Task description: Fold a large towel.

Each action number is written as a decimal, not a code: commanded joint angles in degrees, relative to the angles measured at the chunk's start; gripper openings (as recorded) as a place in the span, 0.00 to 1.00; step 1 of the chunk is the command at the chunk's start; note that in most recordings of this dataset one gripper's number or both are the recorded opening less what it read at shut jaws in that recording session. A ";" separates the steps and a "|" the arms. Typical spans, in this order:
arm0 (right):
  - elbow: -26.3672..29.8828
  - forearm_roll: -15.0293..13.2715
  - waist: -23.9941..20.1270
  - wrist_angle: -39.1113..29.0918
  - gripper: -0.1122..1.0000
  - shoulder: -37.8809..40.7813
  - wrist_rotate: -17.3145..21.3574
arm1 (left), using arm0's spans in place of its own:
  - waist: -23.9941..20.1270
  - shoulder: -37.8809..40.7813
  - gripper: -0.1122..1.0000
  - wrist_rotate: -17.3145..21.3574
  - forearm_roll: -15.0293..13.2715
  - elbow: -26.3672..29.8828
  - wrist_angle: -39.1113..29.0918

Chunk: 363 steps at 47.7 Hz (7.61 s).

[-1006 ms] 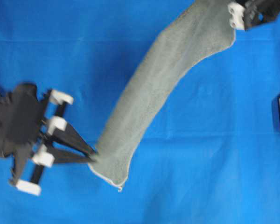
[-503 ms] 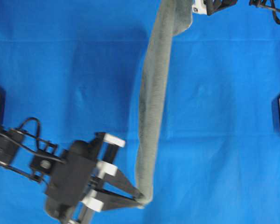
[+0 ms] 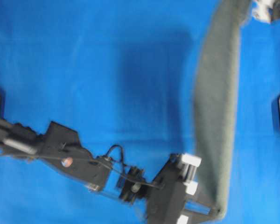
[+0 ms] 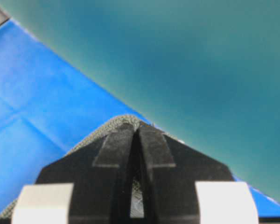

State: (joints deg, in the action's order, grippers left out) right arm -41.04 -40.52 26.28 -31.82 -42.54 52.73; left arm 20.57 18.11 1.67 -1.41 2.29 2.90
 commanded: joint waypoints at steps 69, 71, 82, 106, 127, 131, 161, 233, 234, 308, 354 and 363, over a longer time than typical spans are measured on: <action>19.51 -0.35 -1.85 24.35 0.43 47.29 -20.48 | 0.44 -13.97 0.49 -23.29 -0.88 -39.99 9.14; 19.51 -0.35 -1.85 24.35 0.53 47.29 -21.01 | 0.35 -13.97 0.60 -23.38 -0.88 -39.81 8.09; 19.25 -0.35 -2.29 23.12 0.67 46.49 -22.59 | 0.79 -16.87 0.88 -24.08 -0.88 -39.20 1.76; 2.29 3.08 -6.42 14.41 0.67 28.56 -19.86 | -8.35 -30.76 0.86 -16.00 0.18 -42.10 -10.20; -10.63 6.06 -6.42 9.05 0.67 12.04 -11.07 | -36.04 -33.13 0.86 -4.83 0.09 -45.79 -8.61; -10.37 6.06 -5.89 8.35 0.67 14.15 -10.99 | -38.06 -31.82 0.86 -3.69 0.09 -45.70 -7.29; -3.87 4.66 8.70 24.26 0.67 42.71 -11.07 | -52.56 -7.73 0.85 -0.70 0.09 -37.88 5.98; -2.72 2.55 -5.36 10.46 0.14 26.89 -11.78 | -42.19 -32.43 0.13 2.37 -0.09 -50.01 0.53; -3.34 2.81 -6.94 9.67 0.14 26.10 -11.69 | -40.69 -33.31 0.13 2.37 -0.09 -50.89 0.53; -3.78 13.18 -49.92 15.82 0.67 36.12 2.90 | 0.97 -20.39 0.63 -11.25 -0.79 -50.45 2.81; -8.09 -4.31 -55.37 -10.11 0.62 -0.53 4.75 | 0.26 -66.09 0.63 -5.19 0.00 -62.05 -2.20; -11.69 -12.74 -55.02 -17.05 0.62 -5.80 11.43 | -4.66 -76.20 0.62 0.00 0.00 -66.18 -3.34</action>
State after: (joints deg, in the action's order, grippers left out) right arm -52.38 -49.92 -28.74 -46.49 -46.67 62.14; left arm 17.93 -54.76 0.79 -1.58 -63.46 -0.18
